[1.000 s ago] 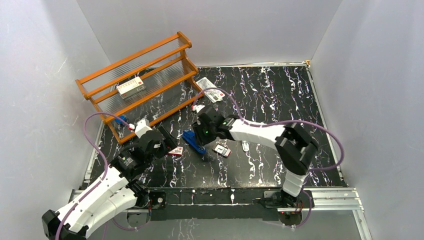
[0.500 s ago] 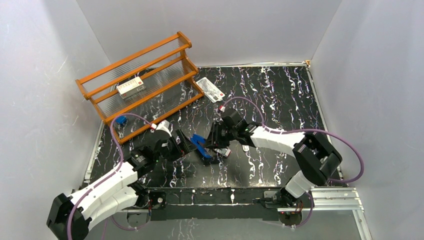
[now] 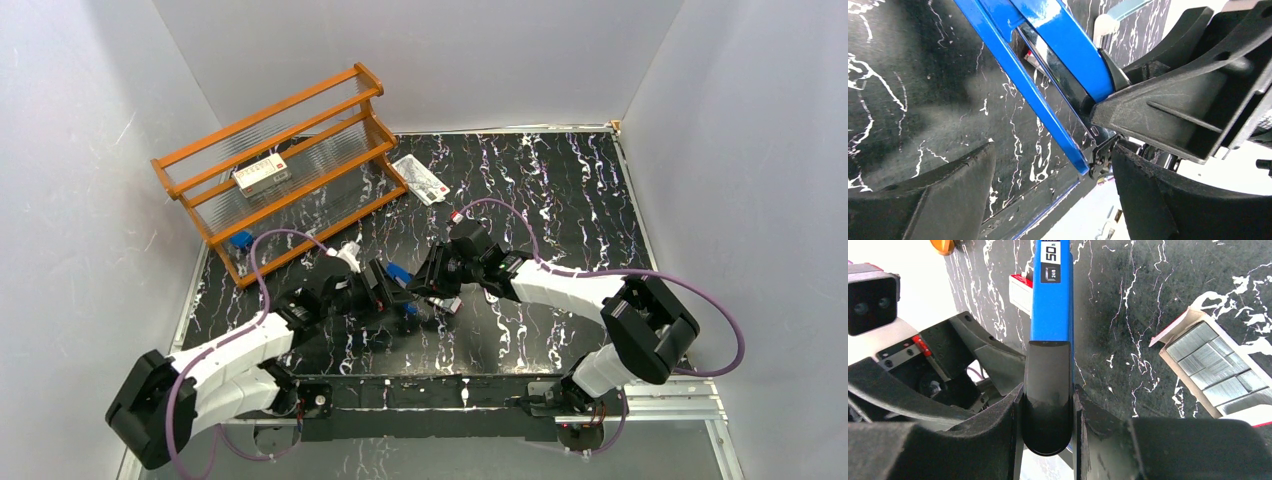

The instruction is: Load the staples into the stapler

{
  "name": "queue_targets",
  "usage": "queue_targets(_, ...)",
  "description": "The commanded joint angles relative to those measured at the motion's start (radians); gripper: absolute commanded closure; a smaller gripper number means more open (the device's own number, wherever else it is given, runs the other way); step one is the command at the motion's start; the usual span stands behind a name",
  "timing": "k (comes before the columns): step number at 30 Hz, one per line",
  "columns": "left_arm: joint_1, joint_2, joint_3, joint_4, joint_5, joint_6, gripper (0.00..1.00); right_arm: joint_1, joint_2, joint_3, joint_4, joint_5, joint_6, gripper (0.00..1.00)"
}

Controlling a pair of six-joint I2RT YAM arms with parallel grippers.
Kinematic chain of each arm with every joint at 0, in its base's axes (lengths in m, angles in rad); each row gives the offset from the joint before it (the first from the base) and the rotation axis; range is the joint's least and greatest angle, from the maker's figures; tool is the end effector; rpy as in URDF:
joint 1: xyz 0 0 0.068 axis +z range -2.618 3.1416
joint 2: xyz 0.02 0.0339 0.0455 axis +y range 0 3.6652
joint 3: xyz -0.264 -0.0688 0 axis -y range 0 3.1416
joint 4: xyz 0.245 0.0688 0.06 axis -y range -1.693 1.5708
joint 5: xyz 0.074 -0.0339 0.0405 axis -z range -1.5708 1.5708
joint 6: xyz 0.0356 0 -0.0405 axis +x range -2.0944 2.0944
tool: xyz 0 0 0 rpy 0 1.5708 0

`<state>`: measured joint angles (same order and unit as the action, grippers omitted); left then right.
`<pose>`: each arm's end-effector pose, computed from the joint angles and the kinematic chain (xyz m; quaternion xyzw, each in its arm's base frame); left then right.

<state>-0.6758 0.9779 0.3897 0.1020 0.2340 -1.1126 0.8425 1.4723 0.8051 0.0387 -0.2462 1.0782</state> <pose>0.1553 -0.1351 0.1957 -0.1255 0.8435 -0.4623 0.2430 0.2008 0.2382 0.2079 0.0486 0.8847 0.4318 0.1686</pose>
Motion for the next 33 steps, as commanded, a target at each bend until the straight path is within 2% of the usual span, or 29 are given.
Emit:
queue_targets(1,0.005,0.070,0.012,0.097,0.112,0.005,0.21,0.012,-0.026,0.014,0.110,0.003,0.034,0.84)
queue_targets(6,0.005,0.044,-0.004,0.076,0.099,0.015,0.33,0.014,-0.030,0.014,0.104,0.031,0.044,0.84)
queue_targets(13,0.005,0.051,0.007,0.018,0.087,0.063,0.56,0.014,-0.021,0.025,0.115,0.025,0.054,0.85)
queue_targets(24,0.004,0.143,0.048,-0.024,0.074,0.085,0.53,0.015,-0.024,0.032,0.113,0.006,0.043,0.85)
queue_targets(28,0.005,0.163,0.055,-0.032,0.080,0.085,0.58,0.014,-0.022,0.036,0.108,0.001,0.029,0.86)
queue_targets(33,0.004,0.153,0.060,-0.059,0.069,0.110,0.82,0.011,-0.021,0.056,0.042,0.015,-0.015,0.88)
